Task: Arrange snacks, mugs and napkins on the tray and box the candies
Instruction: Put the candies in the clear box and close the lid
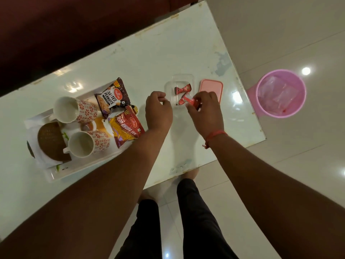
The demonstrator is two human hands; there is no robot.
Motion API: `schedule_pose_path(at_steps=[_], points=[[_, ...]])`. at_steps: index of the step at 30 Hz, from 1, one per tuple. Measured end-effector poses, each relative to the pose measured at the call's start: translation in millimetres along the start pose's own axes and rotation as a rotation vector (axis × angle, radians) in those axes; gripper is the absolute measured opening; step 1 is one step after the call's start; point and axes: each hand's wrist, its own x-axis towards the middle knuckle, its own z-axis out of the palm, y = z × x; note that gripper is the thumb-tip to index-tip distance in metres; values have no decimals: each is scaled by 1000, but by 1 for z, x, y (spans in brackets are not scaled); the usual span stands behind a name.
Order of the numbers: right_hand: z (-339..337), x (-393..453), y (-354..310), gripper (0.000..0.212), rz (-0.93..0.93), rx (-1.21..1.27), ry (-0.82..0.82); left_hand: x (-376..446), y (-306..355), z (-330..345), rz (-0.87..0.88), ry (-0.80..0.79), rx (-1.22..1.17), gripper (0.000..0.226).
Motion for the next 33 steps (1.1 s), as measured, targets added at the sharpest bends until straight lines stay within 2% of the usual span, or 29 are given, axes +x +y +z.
schedule_pose_path(at_steps=[3, 7, 9, 12, 14, 18, 22, 25, 29, 33], points=[[0, 15, 0, 42, 7, -2, 31, -3, -4, 1, -48, -18, -28, 20], [-10, 22, 26, 39, 111, -98, 103, -4, -1, 1, -79, -30, -49, 21], [-15, 21, 38, 44, 123, -277, 66, -4, 1, 2, -97, -30, -58, 21], [-14, 15, 49, 58, 29, -574, -30, -8, 0, 3, -139, -39, -93, 21], [-8, 14, 47, 61, -8, -651, -6, -13, -2, 4, -153, -50, -97, 21], [5, 17, 38, 52, 92, -673, 43, -23, -11, 4, -167, -68, -77, 20], [8, 14, 41, 22, 58, -721, 46, -35, -20, 2, -100, -82, 18, 17], [5, 14, 44, 26, 54, -662, 49, -43, -27, 2, -26, -92, 107, 16], [1, 28, 37, 29, 226, -438, 157, -49, -33, 3, -7, -102, 153, 18], [4, 44, 29, 35, 359, -385, 85, -54, -35, 7, -39, -99, 165, 21]])
